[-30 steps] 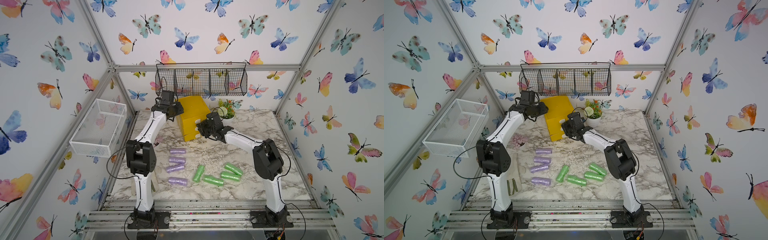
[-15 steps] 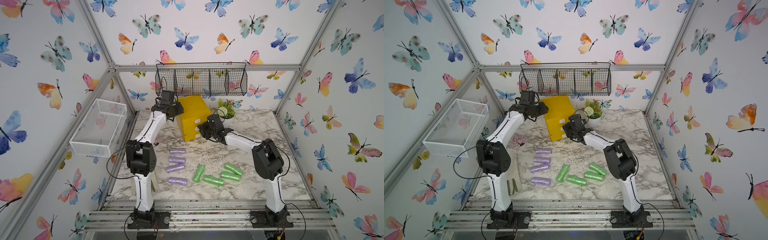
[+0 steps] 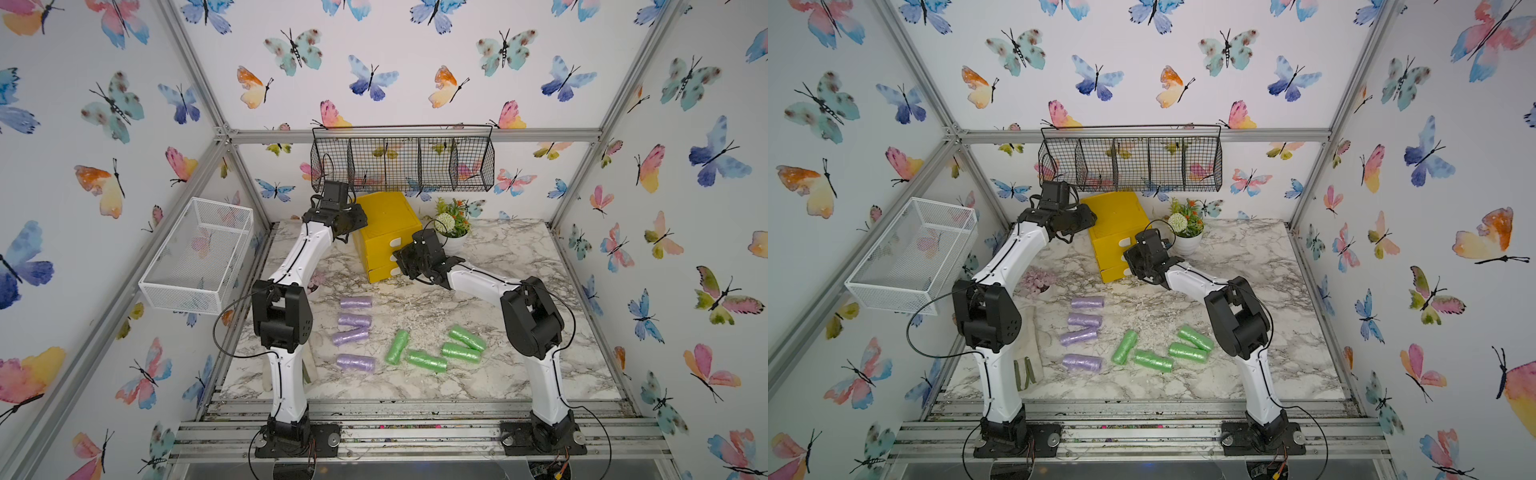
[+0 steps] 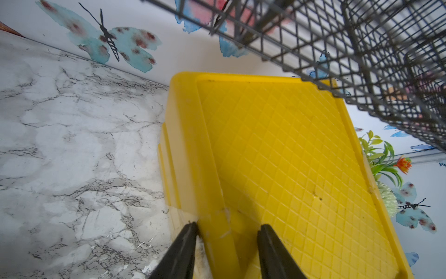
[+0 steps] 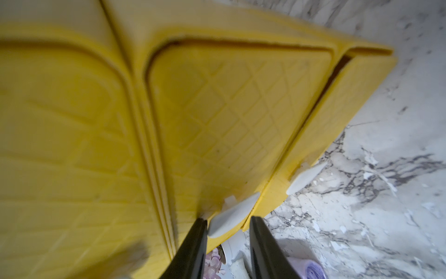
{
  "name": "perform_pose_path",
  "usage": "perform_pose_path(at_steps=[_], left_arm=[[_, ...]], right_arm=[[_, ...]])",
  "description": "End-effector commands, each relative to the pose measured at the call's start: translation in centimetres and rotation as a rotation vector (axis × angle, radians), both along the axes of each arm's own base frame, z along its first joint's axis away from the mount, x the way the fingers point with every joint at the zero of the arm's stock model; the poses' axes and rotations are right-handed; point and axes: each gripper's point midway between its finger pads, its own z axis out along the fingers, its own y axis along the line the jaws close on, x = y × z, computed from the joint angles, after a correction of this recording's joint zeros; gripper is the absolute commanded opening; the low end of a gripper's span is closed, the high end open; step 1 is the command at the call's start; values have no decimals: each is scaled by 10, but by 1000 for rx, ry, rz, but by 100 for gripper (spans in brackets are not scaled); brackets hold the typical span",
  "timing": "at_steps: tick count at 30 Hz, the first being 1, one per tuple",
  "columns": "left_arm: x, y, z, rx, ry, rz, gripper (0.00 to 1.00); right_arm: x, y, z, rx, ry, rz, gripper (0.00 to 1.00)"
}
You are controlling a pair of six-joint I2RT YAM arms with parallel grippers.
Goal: Sort the rolls of trash bags by color and place them into the drawer
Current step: Open the drawer in the storage box.
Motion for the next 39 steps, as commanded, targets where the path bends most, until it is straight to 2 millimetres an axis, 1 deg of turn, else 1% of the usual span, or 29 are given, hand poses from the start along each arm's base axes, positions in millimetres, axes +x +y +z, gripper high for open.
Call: perform_pose_path(at_steps=[1,6,8,10,12,14,20,24,27,30,35,39], left_arm=[[-42,-9,-60,37,249,-74,45],[-43,-9,-60,36,250,-74,45],[-42,-9,-60,36,249,-74,45],[-42,-9,-61,34,251,-74,45],[-42,-9,-61,33,253,-74,45],[-42,-9,-62,33,255,-74,45],[-42,-8,-61,33,256,-71,45],[-42,-8,-60,34,254,-69,45],[-42,-7,-60,38,253,-70,45],[-42,-6,-59,41,253,-66,45],[-42,-6,-60,42,255,-64,45],[-43,-5,-60,47,258,-62,45]], right_arm=[[-1,-7,-35,-40,56,-26,34],[-8,-11,-34,-54,75,-17,33],[-13,-14,-32,-63,84,-10,30],[-19,-17,-34,-72,101,-1,24],[-28,-19,-40,-72,125,17,21],[-38,-22,-43,-80,139,32,21],[-64,-37,-54,-106,171,65,21],[-88,-47,-63,-127,210,108,22],[-103,-58,-66,-136,218,108,22],[-118,-73,-64,-152,220,98,22],[-135,-81,-52,-158,212,122,22],[-147,-87,-49,-156,220,137,22]])
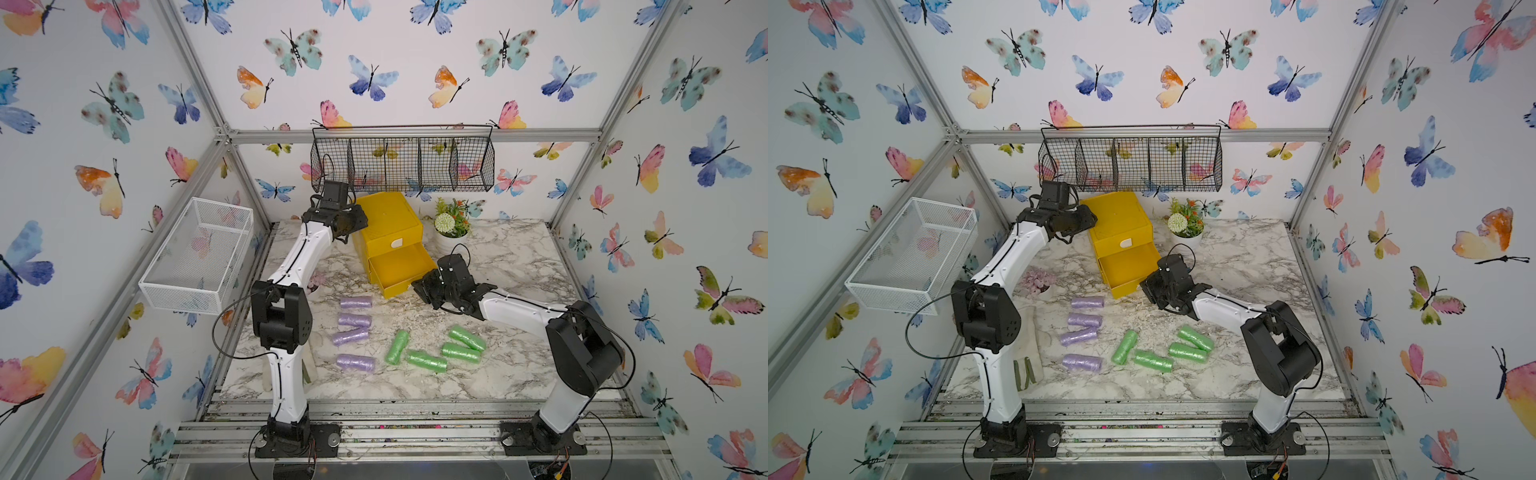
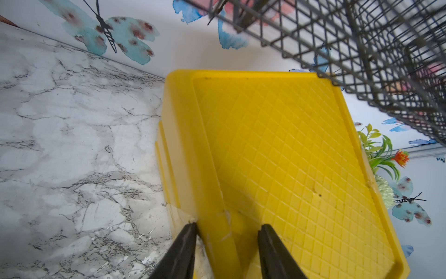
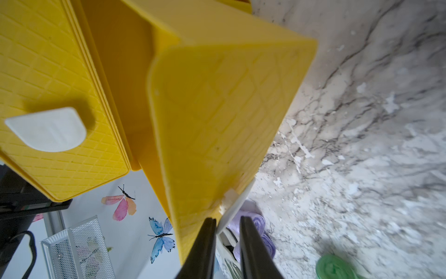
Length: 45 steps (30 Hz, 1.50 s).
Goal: Sort the rolls of trash bags by color and place them into the drawer
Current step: Open the drawer in the storage box.
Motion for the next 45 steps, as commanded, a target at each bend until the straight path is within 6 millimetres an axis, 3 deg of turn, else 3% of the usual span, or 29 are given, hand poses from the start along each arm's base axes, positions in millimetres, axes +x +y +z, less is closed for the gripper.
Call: perform_pose_path(at_steps=[1,13,21,31,37,40,41,45], left_arm=[[-38,-4,-61,53,241,-54,45],[-37,-3,-61,56,241,-50,45],[-36,-5,-54,55,230,-53,47],[-35,-6,-35,48,187,-62,50],[-35,-5,-5,41,110,-66,54],[-31,-4,13,38,47,-58,58],[-33,-3,32,30,1,-59,60],[-38,-6,71,28,-106,-77,65]], right_arm=[[-35,-20,-36,-108,131,31,22],[-48,-25,-30,-106,125,48,22],[-26,-18,13,-125,-20,73,40],[-21,-21,56,-127,-171,99,49],[-26,-26,86,-172,-321,171,49],[-28,-40,102,-239,-404,172,51],[-29,-46,106,-264,-429,160,52],[-32,-71,122,-343,-516,112,55]])
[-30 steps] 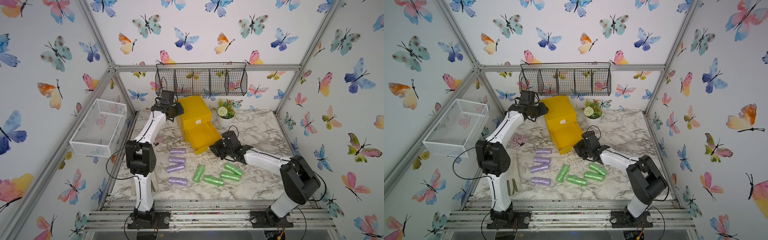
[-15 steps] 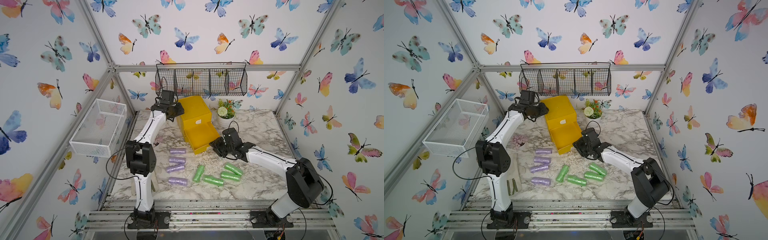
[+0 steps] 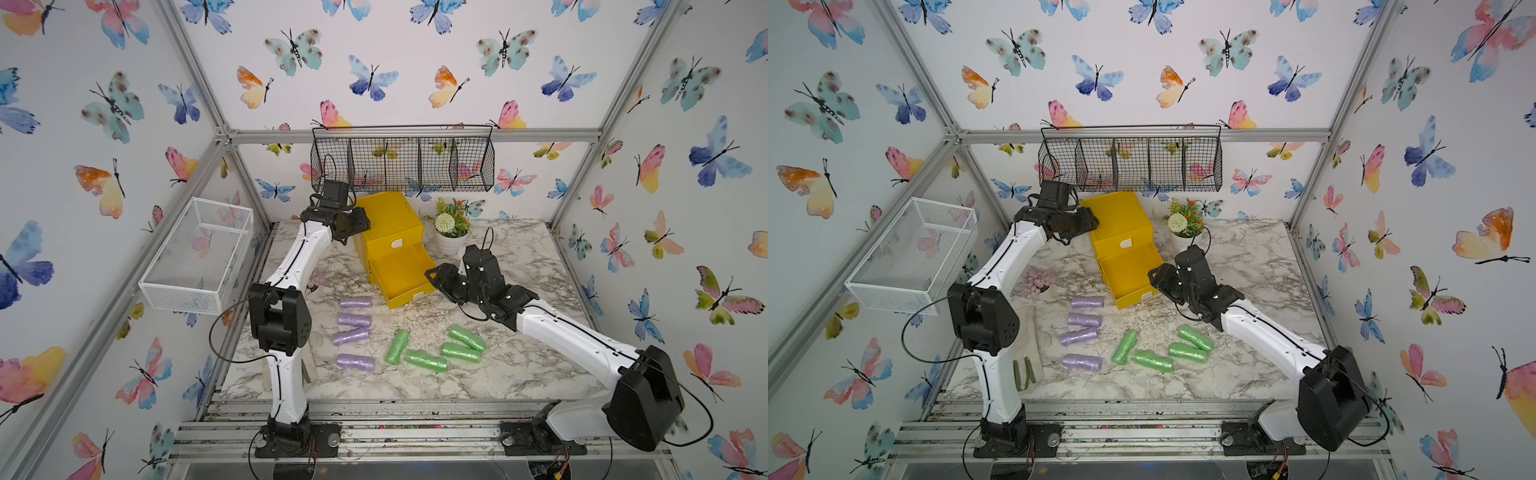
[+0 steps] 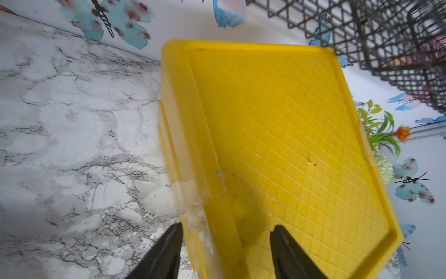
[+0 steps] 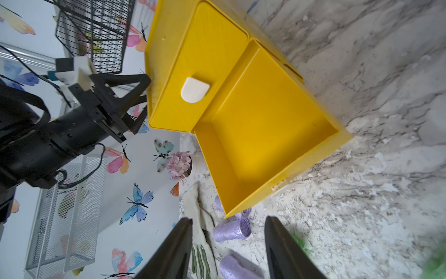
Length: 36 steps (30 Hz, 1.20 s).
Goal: Sort the rolls of trash bags by color and place them into the drawer
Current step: Open the drawer in the storage box, then pick up the roll of trash bags from the center of the board.
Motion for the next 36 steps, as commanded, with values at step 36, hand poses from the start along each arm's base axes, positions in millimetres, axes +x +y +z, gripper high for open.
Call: perform_pose_path(at_steps=[36], left_arm=[[-363,5,-105,114,526,15,63]], right_arm=[[-59,-146,26,-348,-289,-278,49]])
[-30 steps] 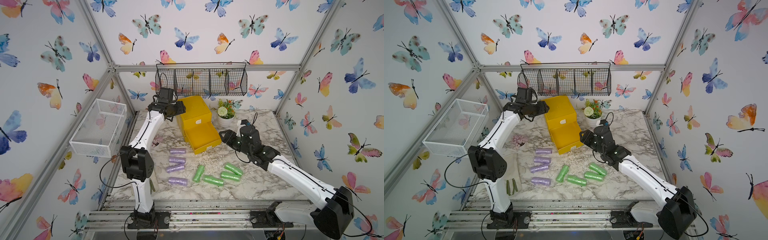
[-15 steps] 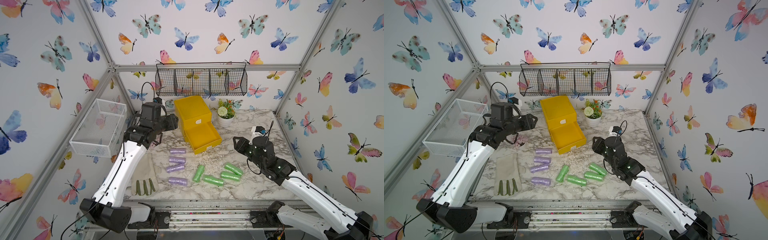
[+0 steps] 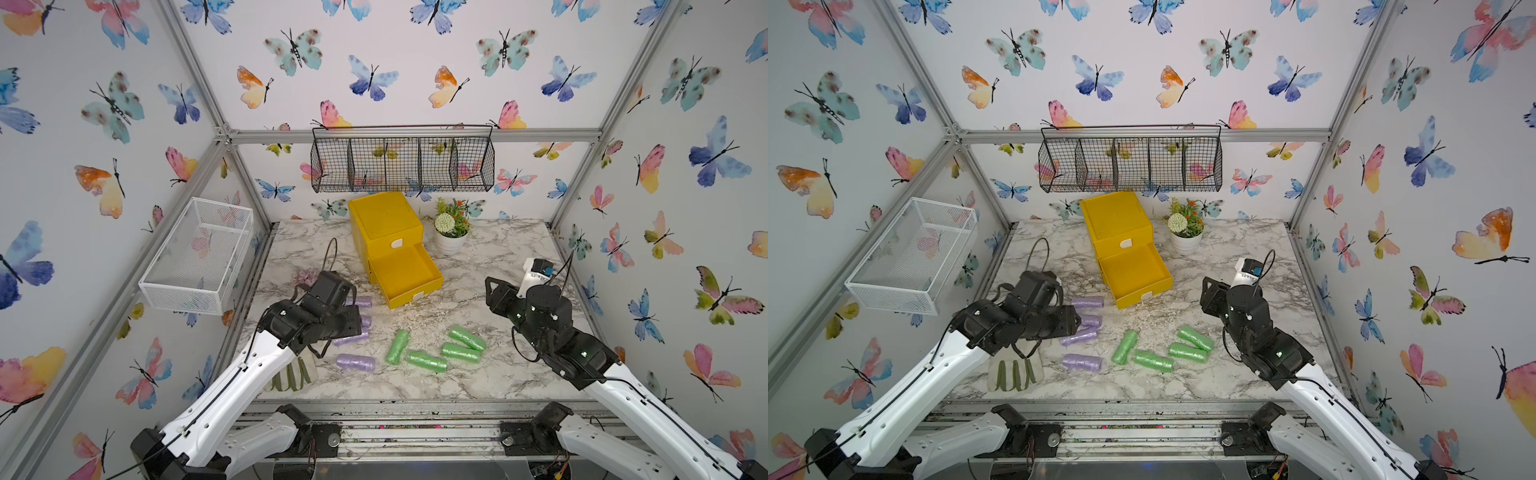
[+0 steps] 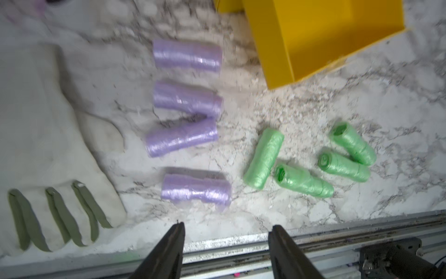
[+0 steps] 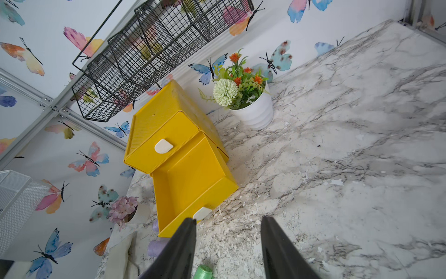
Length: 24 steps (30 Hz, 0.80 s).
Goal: Sort the rolls of trash bags by color and place them into the drawer
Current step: Pick up the roll of trash bags from the center of the board.
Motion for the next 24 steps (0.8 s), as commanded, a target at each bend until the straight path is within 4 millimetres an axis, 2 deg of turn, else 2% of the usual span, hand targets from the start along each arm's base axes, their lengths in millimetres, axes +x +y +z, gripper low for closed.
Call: perform_pose_path(at_steps=[1,3,6,9,20,24], left_arm=[[-30,-3,-33,-35,169,142,64],[-37,-4,-45,-67,207,183,67],[-42,-2,-52,-105,220,247,69],[-38,-3,-53,-148,193,290,71],[-23,-12,-92,-208,250,443,72],[-17,-12,-100,-221,273,466,72]], right_arm=[[-4,-11,-11,-31,21,-31,49],[-6,-11,-12,-19,16,-26,49],[-7,-11,-15,-11,15,-20,49],[-8,-10,-17,-7,12,-13,49],[-6,-3,-20,11,3,11,49],[-5,-2,-21,18,-3,11,48]])
